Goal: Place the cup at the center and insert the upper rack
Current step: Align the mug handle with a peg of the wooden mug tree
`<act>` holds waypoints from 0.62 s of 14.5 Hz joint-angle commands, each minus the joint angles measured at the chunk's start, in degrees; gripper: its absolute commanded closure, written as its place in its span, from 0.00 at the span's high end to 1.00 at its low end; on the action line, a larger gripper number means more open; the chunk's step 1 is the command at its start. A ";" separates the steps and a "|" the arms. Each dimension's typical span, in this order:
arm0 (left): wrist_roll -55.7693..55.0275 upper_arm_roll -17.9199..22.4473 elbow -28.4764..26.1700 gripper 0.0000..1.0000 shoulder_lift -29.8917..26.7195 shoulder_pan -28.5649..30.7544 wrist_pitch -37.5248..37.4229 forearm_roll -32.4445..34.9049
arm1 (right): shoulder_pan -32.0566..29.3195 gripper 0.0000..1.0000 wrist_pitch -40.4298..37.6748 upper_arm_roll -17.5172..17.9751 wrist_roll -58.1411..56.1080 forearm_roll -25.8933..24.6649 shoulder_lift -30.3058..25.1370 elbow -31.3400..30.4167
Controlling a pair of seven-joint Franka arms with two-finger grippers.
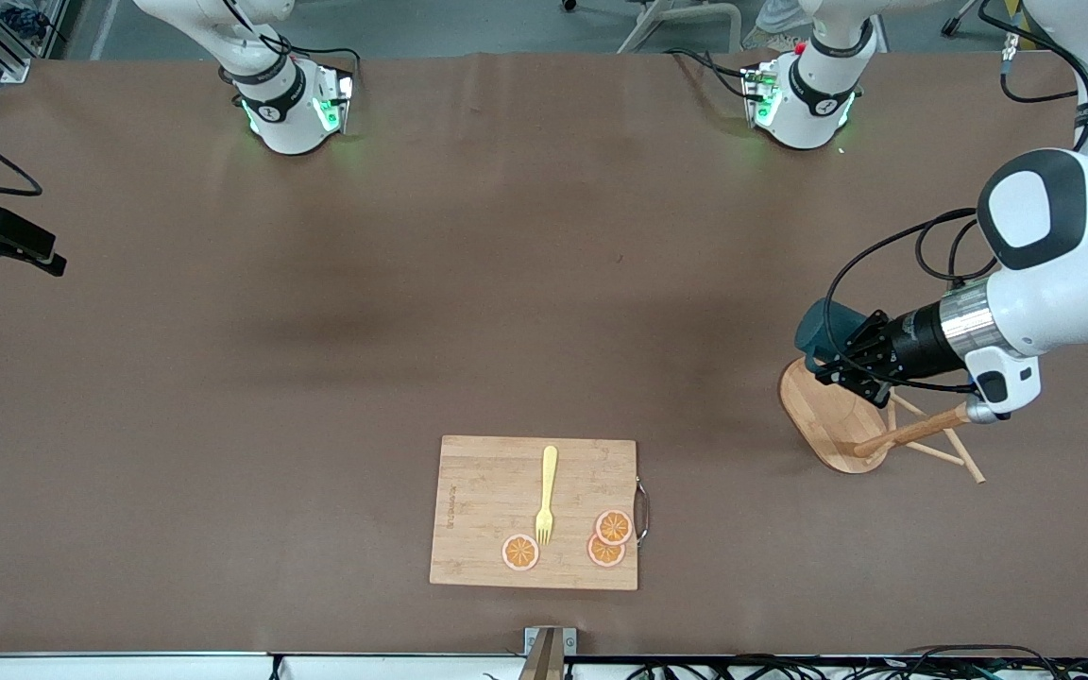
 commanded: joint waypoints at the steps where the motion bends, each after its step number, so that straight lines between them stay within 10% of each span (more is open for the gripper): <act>1: 2.22 -0.25 -0.23 0.00 -0.05 0.98 0.73 -3.08 | -0.09 1.00 -0.59 0.31 0.52 -0.64 -0.89 -0.18; 9: 2.84 -0.25 2.32 0.00 3.64 1.33 4.95 -3.79 | -0.27 1.00 -0.68 0.04 0.52 -0.64 -0.89 -0.18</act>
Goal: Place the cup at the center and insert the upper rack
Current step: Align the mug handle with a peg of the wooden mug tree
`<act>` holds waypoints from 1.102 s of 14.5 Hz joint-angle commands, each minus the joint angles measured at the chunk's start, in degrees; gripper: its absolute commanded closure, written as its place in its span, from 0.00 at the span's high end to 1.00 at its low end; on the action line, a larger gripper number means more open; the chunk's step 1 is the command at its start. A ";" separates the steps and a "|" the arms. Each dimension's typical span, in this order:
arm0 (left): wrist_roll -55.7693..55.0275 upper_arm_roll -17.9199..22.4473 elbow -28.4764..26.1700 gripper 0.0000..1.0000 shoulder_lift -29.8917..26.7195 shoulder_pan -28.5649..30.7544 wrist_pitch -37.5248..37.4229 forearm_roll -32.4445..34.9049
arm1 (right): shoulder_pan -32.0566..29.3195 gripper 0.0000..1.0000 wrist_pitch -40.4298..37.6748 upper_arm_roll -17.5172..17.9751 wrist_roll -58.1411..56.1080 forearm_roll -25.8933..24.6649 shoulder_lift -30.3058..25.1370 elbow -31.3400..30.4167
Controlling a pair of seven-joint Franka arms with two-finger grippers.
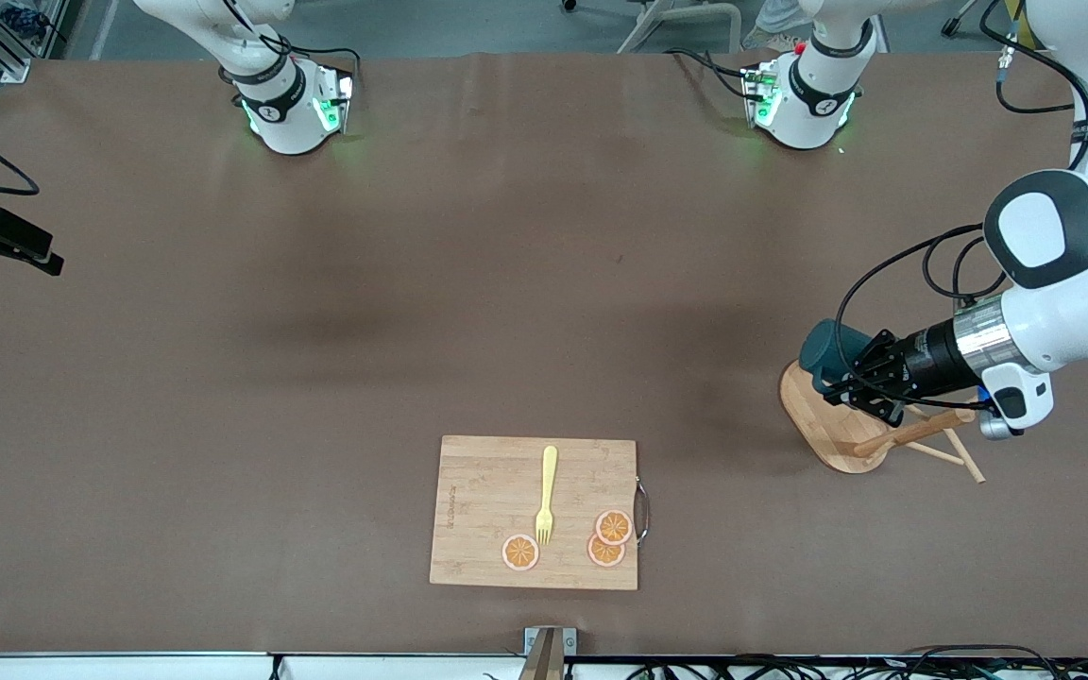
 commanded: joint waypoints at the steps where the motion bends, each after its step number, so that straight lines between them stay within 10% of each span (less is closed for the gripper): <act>1: 1.02 -0.27 1.51 0.00 1.06 0.54 1.05 -1.05 | -0.27 1.00 -0.54 0.26 0.52 -0.64 -0.88 -0.30; 16: 8.92 0.43 1.68 0.02 2.81 3.96 1.49 -1.40 | -0.35 1.00 -2.13 0.26 0.70 -0.64 -0.88 -0.30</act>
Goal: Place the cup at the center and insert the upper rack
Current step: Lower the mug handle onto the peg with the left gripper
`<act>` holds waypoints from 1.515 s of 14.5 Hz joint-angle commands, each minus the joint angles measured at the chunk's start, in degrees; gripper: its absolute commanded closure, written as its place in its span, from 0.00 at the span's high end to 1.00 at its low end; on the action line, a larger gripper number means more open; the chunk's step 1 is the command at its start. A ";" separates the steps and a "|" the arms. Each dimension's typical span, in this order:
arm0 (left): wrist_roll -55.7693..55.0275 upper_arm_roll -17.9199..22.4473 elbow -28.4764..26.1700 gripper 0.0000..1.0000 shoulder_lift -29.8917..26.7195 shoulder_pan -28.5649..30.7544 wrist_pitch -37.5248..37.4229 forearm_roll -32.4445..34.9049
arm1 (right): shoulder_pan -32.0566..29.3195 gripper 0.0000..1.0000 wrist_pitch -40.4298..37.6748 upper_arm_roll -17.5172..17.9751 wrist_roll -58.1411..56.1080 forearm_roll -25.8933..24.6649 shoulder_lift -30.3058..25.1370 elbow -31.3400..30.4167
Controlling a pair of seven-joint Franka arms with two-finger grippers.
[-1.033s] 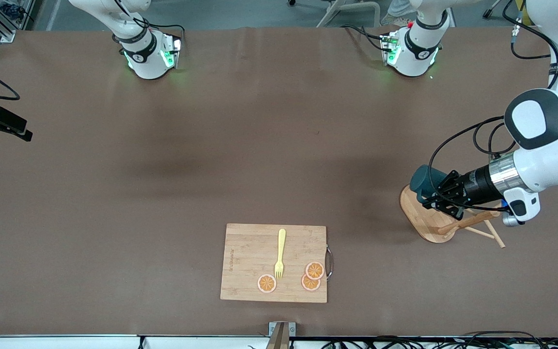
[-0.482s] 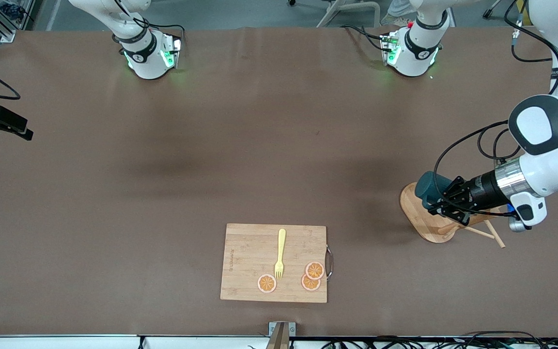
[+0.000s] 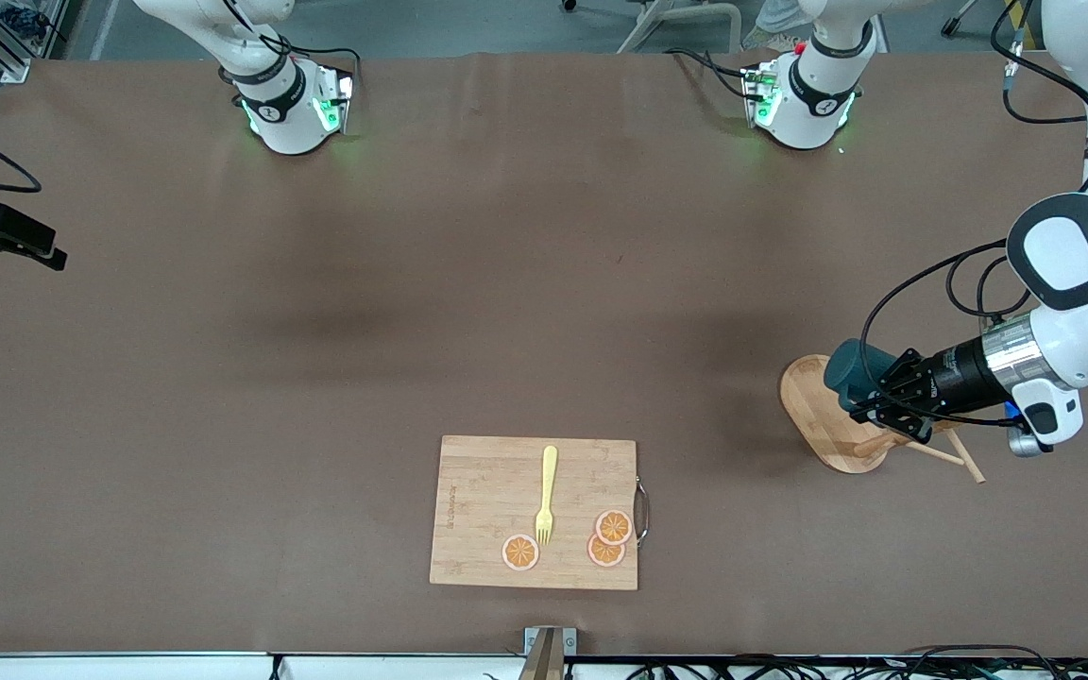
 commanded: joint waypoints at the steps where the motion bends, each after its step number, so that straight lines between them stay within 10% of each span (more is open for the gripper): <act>1: 2.41 -0.05 1.14 0.02 0.77 1.45 -0.08 -0.75 | -0.35 1.00 -0.49 0.29 0.70 -0.64 -0.88 -0.30; 7: 4.00 0.04 2.19 0.10 1.21 1.98 -0.08 -0.40 | -0.18 1.00 -0.67 0.29 0.52 -0.64 -0.88 -0.39; 10: 4.00 0.13 2.28 0.76 1.04 1.98 0.10 1.69 | -0.18 1.00 -0.67 0.29 0.43 -0.64 -0.88 -0.39; 12: 3.82 0.13 2.63 1.00 0.77 1.90 0.27 5.73 | -0.18 1.00 -0.58 0.29 0.43 -0.64 -0.88 -0.39; 22: 4.61 -0.66 4.21 1.00 -3.70 1.37 -2.01 15.59 | 0.00 1.00 2.06 0.55 0.61 -0.73 -0.88 -0.39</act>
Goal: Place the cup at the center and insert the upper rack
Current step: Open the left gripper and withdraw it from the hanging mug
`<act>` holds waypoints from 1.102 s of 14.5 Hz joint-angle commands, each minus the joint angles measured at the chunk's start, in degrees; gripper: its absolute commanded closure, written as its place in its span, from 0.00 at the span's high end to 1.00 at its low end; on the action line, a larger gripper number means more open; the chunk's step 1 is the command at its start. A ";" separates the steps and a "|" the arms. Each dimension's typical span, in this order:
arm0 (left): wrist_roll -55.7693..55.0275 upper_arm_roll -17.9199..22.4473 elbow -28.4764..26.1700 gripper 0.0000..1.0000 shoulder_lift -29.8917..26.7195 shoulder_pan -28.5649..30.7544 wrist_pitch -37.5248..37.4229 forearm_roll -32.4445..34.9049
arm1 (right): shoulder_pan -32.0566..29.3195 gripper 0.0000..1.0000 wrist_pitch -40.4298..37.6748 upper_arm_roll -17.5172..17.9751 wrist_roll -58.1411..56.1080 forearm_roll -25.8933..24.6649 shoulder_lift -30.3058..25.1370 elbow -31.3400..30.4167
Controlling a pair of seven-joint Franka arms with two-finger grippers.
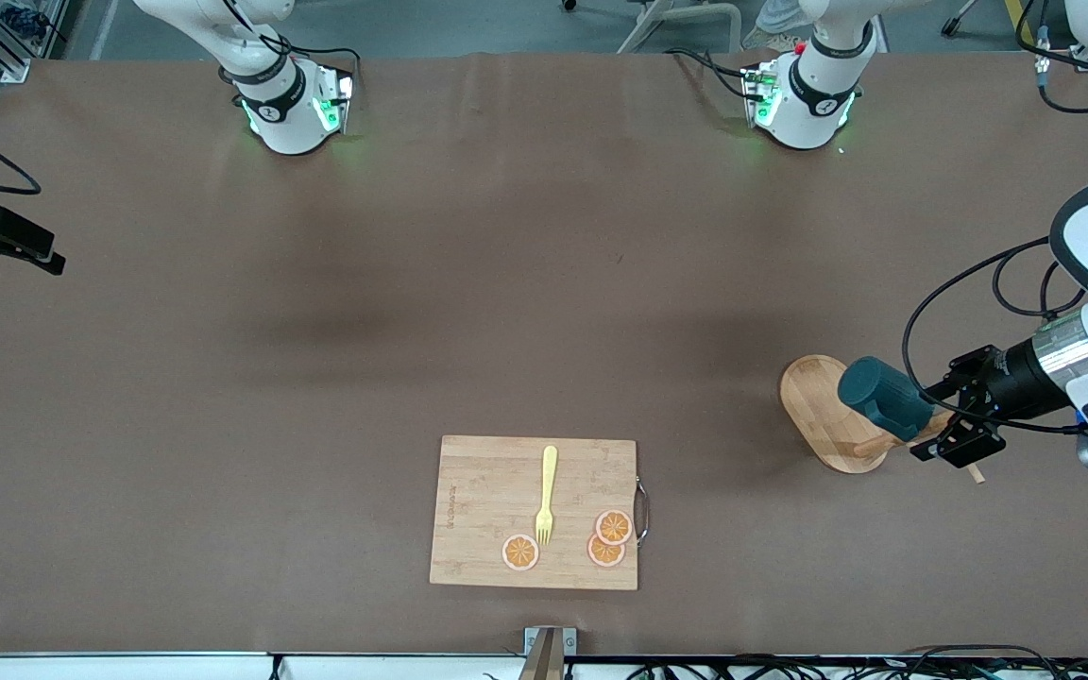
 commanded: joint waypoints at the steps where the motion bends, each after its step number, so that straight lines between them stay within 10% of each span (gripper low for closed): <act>1: 3.34 -0.06 -0.46 1.00 -3.27 -0.08 -2.38 2.87 | 0.07 1.00 0.37 0.32 0.53 -0.73 -0.88 -0.44; 10: 36.04 1.69 -0.64 1.00 -13.29 0.02 -16.80 8.23 | -0.10 1.00 0.28 0.32 0.53 -0.73 -0.88 -0.53; 16: 41.83 14.24 -0.55 1.00 -17.08 -13.06 -17.67 10.33 | -0.02 1.00 0.10 0.32 0.53 -0.73 -0.88 -0.53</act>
